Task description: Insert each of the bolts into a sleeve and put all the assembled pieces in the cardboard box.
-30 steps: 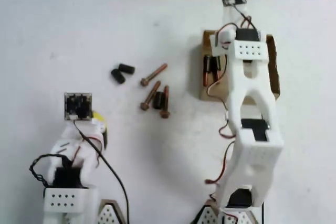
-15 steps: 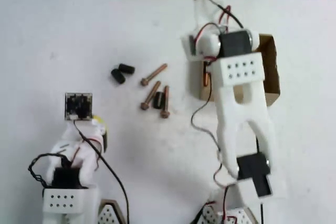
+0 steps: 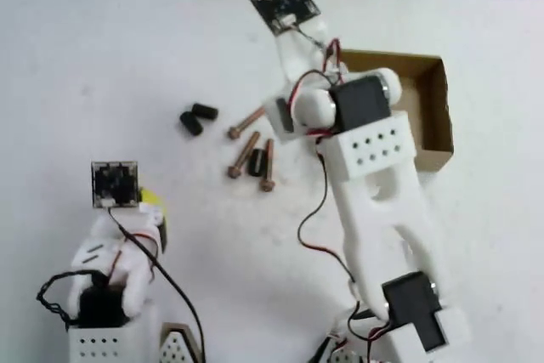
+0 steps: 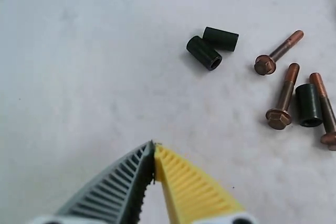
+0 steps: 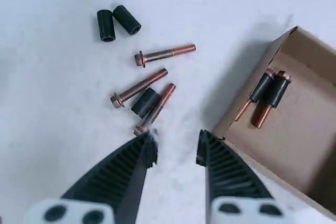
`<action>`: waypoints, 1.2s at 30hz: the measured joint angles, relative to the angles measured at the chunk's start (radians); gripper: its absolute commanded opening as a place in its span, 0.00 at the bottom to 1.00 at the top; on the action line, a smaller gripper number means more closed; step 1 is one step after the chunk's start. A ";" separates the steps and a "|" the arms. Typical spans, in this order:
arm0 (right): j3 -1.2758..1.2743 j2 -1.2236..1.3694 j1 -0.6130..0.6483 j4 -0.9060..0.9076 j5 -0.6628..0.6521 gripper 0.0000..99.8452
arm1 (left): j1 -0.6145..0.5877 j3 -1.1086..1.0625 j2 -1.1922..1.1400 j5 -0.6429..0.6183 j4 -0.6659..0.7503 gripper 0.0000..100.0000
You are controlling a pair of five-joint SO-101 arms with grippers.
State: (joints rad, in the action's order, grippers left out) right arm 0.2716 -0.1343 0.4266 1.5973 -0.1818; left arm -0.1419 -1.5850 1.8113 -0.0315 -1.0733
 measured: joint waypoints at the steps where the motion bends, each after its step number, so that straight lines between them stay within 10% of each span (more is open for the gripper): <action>1: -0.038 0.000 0.000 -0.020 0.012 0.11 | 0.000 0.000 0.000 0.000 0.000 0.02; 36: -0.354 0.319 0.180 -0.453 0.408 0.11 | 0.000 0.000 0.000 0.000 0.000 0.02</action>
State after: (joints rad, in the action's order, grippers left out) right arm -0.0829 0.1849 0.6061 1.1446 0.2263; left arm -0.1419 -1.5850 1.8113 -0.0315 -1.0733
